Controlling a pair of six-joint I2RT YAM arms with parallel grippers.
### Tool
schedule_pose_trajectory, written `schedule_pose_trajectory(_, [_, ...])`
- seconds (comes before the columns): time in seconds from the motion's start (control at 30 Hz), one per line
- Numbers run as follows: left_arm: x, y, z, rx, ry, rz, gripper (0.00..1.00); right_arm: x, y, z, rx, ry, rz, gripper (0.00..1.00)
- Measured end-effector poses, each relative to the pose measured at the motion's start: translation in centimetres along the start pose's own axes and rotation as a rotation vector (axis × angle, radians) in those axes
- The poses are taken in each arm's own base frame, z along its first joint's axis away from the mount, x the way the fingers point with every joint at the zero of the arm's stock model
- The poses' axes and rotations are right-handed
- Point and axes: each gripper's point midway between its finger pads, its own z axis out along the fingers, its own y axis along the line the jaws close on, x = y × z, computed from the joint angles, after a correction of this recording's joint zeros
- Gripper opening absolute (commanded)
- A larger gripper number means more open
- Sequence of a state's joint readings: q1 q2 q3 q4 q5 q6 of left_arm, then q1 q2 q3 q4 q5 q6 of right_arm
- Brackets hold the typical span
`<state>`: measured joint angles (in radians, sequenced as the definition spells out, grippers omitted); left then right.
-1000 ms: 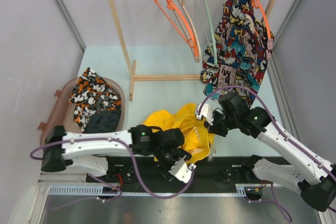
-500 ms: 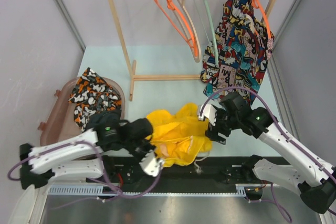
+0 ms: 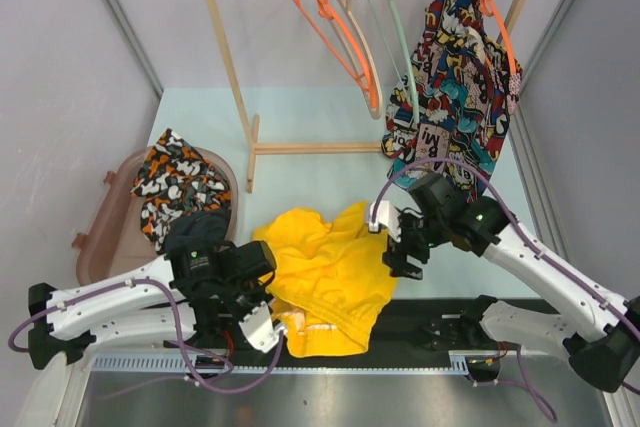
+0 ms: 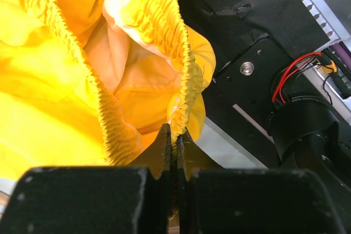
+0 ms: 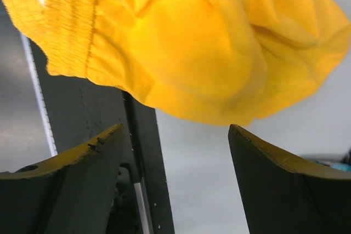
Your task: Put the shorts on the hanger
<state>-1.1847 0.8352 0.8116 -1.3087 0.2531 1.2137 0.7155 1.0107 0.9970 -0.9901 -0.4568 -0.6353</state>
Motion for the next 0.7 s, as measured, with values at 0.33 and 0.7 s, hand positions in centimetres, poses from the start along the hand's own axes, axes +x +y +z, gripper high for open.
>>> schedule_pose_trajectory(0.33, [0.2, 0.4, -0.5, -0.034, -0.009, -0.037, 0.0, -3.4, 6.0, 5.2, -0.206, -0.014, -0.226, 1.0])
schedule_pose_trajectory(0.7, [-0.6, 1.6, -2.9, -0.159, -0.052, -0.023, 0.0, 3.8, 8.8, 9.5, -0.374, -0.033, -0.506, 1.0])
